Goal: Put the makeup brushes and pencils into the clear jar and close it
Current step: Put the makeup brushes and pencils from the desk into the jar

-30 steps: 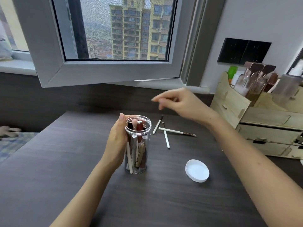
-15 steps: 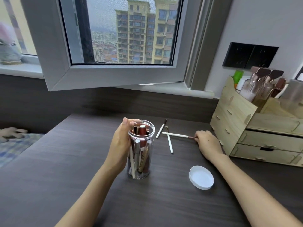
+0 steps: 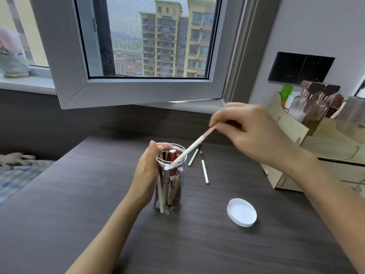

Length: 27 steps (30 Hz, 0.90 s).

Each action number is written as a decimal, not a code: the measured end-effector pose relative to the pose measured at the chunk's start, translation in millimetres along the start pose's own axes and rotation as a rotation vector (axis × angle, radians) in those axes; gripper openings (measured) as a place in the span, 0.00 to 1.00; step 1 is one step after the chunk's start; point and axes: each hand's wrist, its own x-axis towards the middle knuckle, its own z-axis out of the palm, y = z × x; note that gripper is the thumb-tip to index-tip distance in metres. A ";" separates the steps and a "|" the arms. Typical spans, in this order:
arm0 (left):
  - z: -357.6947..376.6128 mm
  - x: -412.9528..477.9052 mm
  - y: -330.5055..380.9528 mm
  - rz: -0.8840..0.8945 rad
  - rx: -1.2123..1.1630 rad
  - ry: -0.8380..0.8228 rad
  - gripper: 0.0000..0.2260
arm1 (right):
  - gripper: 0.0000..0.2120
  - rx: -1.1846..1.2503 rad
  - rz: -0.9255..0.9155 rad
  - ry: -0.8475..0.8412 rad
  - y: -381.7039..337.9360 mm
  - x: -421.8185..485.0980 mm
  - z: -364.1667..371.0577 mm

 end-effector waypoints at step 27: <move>-2.4 1.0 -1.9 -0.012 -0.015 -0.014 0.24 | 0.16 -0.175 0.864 -0.240 132.7 3.4 174.7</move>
